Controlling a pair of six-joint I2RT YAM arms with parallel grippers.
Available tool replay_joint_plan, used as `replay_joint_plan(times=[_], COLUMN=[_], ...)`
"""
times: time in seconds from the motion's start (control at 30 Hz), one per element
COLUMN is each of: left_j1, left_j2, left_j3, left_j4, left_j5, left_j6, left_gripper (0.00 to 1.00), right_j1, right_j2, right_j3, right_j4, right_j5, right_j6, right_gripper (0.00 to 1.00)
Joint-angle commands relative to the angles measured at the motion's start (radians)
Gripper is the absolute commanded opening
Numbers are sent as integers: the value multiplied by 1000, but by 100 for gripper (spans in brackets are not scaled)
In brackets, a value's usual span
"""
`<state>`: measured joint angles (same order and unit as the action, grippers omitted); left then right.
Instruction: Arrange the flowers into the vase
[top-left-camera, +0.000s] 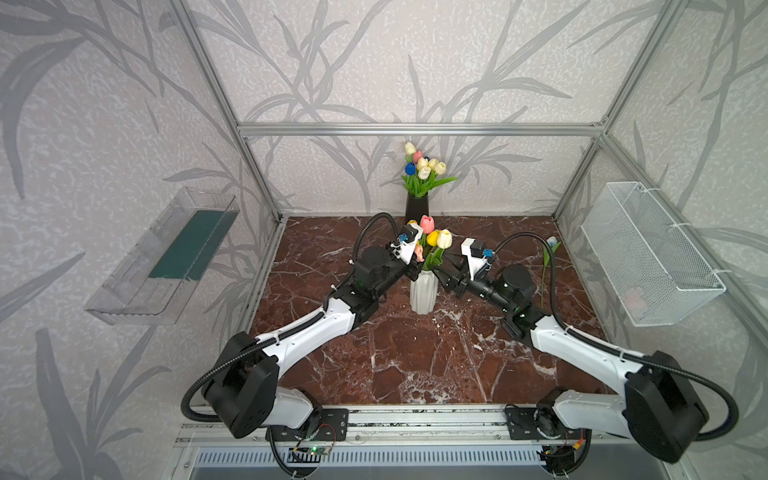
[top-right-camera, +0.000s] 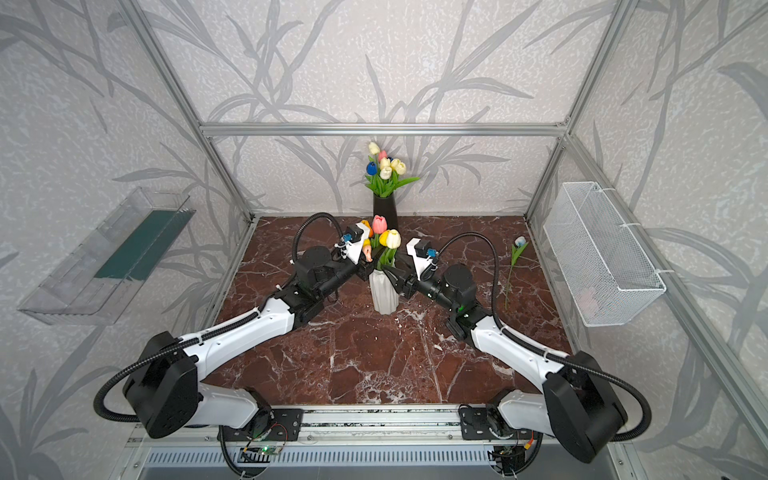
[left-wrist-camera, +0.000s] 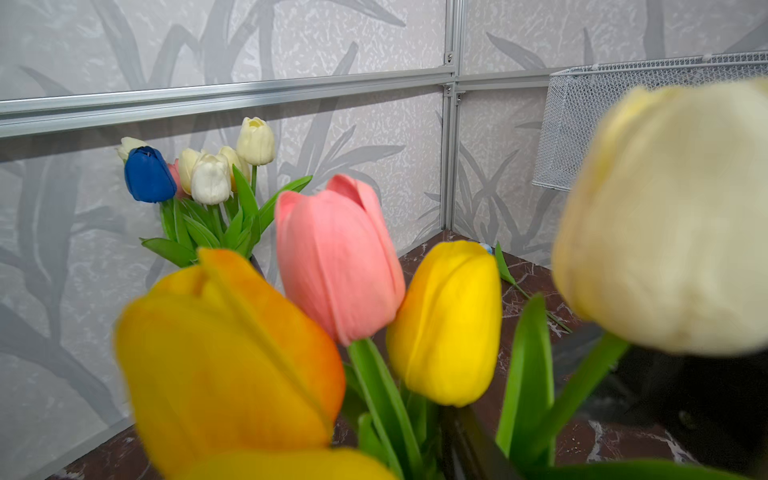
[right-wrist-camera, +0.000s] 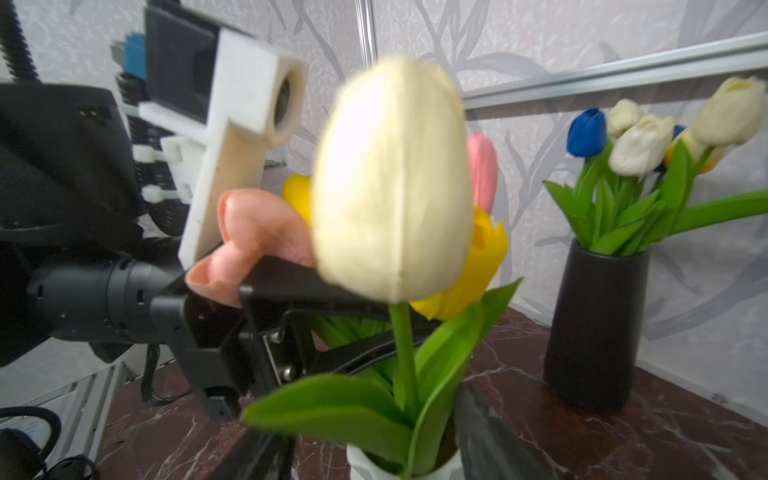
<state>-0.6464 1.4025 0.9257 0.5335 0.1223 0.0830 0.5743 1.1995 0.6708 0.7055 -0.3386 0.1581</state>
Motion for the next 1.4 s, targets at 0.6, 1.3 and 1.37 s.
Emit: replay_joint_plan(times=[0.6, 1.3, 1.37], left_j1=[5, 5, 6], left_j2=[-9, -17, -15], left_j3=[-30, -65, -63], left_j4=[111, 149, 147], left_j5=[2, -15, -13], left_j6=[-5, 6, 6], left_gripper=[12, 13, 13], right_j1=[-671, -843, -847], right_j2=[266, 950, 999], right_j3=[419, 863, 954], right_j4=[-1019, -1239, -1358], right_j5=[583, 404, 416], right_j6=[118, 124, 131], right_gripper=[62, 50, 45])
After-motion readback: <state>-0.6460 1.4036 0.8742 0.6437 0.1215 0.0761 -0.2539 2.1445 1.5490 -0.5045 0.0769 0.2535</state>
